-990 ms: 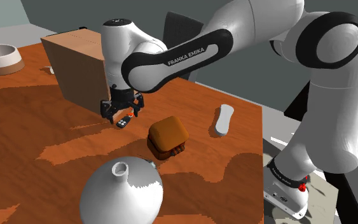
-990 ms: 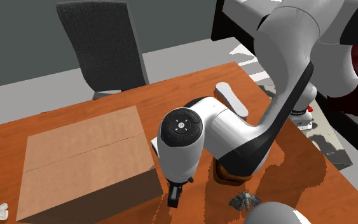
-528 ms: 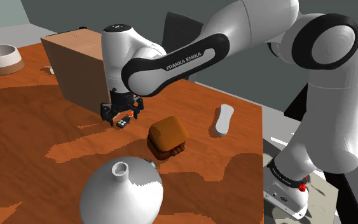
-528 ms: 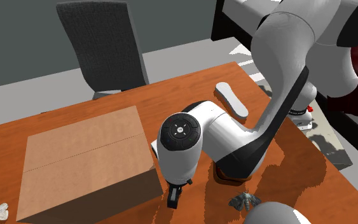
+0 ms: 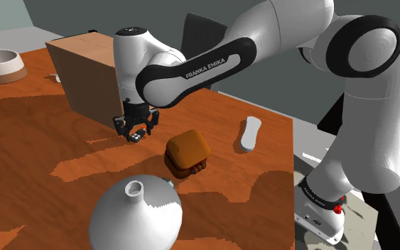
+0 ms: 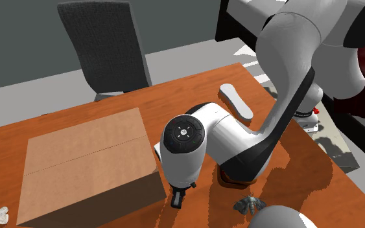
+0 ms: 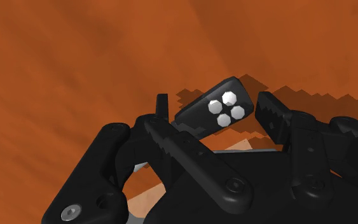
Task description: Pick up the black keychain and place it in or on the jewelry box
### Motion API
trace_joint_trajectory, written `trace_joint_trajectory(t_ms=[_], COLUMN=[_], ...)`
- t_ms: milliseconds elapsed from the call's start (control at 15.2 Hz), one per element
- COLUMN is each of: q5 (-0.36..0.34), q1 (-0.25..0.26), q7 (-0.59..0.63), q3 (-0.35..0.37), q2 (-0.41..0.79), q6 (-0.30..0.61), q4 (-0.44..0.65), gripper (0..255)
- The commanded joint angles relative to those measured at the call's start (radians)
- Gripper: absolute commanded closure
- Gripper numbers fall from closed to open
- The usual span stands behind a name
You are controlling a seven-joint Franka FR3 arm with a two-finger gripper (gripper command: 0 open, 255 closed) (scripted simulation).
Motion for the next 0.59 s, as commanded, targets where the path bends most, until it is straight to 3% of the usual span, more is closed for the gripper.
trace_joint_trajectory(t_ms=[0,528], q5=[0.000,0.013], q1=[0.000,-0.003], q7=[0.000,-0.009], q3=[0.000,0.007], q2=[0.000,-0.028], q6=[0.000,-0.053], q4=[0.000,0.027], gripper=[255,255])
